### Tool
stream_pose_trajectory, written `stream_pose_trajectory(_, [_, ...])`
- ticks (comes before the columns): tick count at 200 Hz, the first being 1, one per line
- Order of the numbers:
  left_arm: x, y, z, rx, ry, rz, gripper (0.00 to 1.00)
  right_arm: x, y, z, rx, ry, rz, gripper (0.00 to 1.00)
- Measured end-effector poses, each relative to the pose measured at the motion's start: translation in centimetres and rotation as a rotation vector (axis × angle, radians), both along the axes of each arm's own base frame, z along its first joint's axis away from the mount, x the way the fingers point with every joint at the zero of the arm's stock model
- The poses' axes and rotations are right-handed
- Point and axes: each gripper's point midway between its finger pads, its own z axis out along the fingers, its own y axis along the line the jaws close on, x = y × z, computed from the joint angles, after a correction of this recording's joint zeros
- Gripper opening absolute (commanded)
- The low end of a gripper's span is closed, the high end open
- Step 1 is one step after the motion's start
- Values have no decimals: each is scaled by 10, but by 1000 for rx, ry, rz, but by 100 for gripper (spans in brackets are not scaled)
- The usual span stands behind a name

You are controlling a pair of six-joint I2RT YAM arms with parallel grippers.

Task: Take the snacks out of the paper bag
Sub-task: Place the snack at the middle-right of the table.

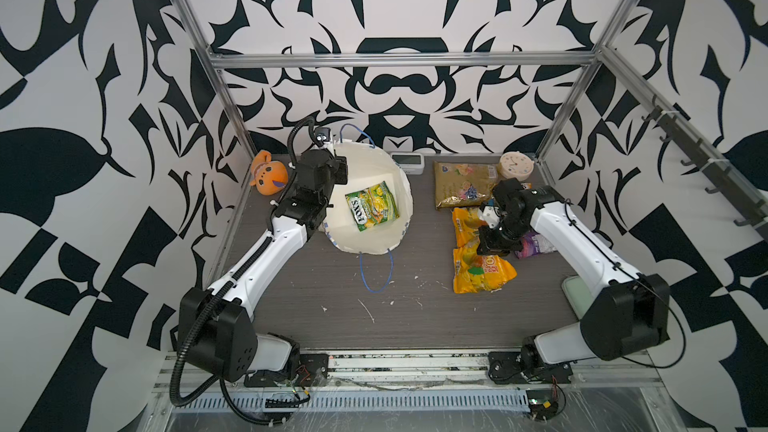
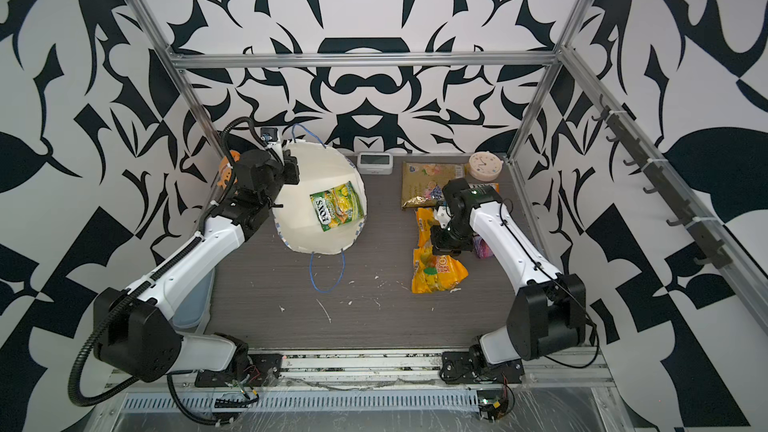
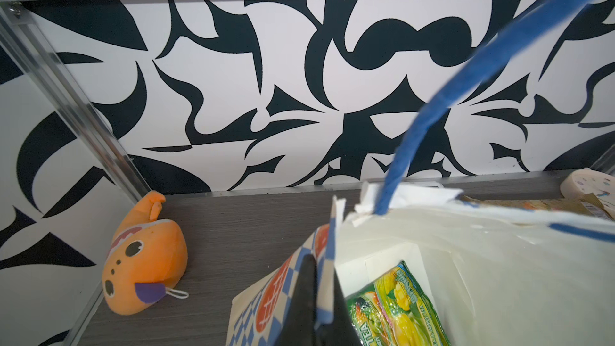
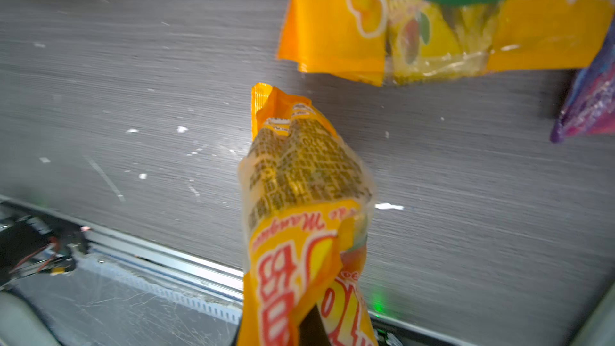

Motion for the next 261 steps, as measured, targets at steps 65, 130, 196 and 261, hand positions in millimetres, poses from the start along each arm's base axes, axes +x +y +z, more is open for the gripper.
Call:
stream_pose_trajectory(65, [0, -1, 0, -9, 0, -7, 0, 9, -20, -28, -135, 46, -9, 4])
stream_pose_trajectory(130, [1, -4, -1, -26, 3, -14, 0, 14, -36, -42, -236, 69, -12, 7])
stream_pose_trajectory(196, [3, -6, -2, -27, 3, -21, 0, 18, -2, -22, -25, 16, -27, 9])
stream_pose_trajectory(261, [3, -6, 0, -32, -7, -24, 0, 23, 8, -10, 38, -35, -23, 9])
